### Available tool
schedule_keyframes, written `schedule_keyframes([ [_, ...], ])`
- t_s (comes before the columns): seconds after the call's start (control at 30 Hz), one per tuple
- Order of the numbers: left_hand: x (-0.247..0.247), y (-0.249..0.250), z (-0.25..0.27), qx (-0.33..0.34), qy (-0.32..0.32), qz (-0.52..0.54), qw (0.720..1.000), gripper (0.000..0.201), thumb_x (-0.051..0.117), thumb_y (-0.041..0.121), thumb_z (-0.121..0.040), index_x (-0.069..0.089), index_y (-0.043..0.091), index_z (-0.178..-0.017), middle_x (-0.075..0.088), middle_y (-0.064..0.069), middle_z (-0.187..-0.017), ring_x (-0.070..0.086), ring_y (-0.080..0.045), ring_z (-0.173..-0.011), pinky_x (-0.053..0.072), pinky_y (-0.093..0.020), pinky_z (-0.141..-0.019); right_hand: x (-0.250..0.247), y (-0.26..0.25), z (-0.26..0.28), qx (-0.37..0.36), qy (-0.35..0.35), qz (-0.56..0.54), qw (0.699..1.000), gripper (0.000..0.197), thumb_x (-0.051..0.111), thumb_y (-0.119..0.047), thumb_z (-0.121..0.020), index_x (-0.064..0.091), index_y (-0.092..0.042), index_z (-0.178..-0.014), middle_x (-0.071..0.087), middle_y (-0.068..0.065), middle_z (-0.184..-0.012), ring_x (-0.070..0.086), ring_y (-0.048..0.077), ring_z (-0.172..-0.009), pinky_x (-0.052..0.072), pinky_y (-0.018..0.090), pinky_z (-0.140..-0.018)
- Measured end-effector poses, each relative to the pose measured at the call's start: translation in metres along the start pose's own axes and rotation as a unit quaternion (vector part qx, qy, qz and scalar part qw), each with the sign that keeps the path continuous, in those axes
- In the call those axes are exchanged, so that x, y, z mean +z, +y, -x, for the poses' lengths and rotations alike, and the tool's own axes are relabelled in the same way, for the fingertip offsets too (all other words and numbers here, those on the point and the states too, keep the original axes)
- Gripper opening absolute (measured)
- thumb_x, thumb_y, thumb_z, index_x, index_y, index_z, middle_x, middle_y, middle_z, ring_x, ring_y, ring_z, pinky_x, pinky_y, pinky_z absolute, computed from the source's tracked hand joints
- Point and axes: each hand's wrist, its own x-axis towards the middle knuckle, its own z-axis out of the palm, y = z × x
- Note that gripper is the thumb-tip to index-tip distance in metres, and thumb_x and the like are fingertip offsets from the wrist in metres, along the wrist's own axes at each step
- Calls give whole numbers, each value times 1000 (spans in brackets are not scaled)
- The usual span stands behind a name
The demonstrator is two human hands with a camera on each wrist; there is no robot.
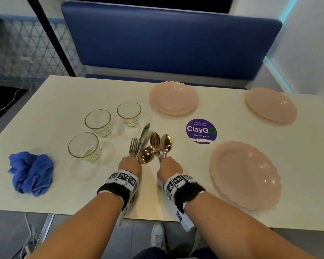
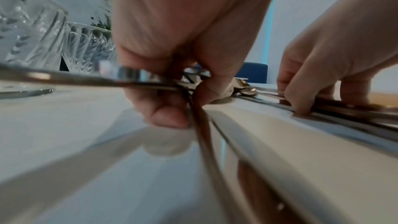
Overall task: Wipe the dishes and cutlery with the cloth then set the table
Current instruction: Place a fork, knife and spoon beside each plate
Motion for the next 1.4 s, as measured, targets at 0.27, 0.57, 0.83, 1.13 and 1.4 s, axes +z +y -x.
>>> schedule_keyframes([
  [0.27, 5, 2, -2, -12, -56, 255, 965, 23, 42, 20, -92, 57, 6, -103, 66, -11, -84, 64, -29, -72, 56, -39, -74, -3, 17, -1, 42, 27, -29, 998, 25, 40, -10, -97, 43, -4, -121, 51, 14, -124, 56, 26, -111, 45, 31, -92],
  [0.57, 0, 47, 18, 25, 26, 457, 889, 29, 63, 30, -87, 47, 14, -68, 48, -4, -60, 44, -18, -50, 36, -25, -47, -36, 52, -4, 14, -87, -163, 983, 30, 36, -12, -97, 35, -12, -67, 43, 8, -74, 46, 25, -85, 37, 28, -75],
  [0.83, -20, 125, 32, 77, -26, 530, 844, 35, 75, 34, -75, 46, 14, -70, 46, 0, -57, 40, -15, -47, 35, -25, -46, -91, 64, 10, -59, -53, -403, 912, 21, 26, -14, -98, 41, -9, -112, 51, 8, -69, 58, 18, -55, 51, 32, -57],
  [1.13, -15, 190, 29, 80, -50, 577, 812, 30, 80, 13, -69, 50, 15, -73, 48, 2, -57, 39, -7, -37, 33, -19, -36, -124, 112, 7, -93, -7, -343, 935, 25, 37, -13, -98, 42, -3, -121, 56, 11, -84, 55, 15, -59, 46, 22, -55],
  [1.4, 2, 247, 25, 86, -40, 583, 807, 21, 68, 0, -67, 52, 12, -70, 55, -7, -64, 50, -19, -52, 41, -26, -50, -142, 160, 8, -79, 61, -435, 895, 21, 43, -27, -99, 45, -7, -106, 59, 2, -76, 58, 12, -61, 52, 27, -63],
])
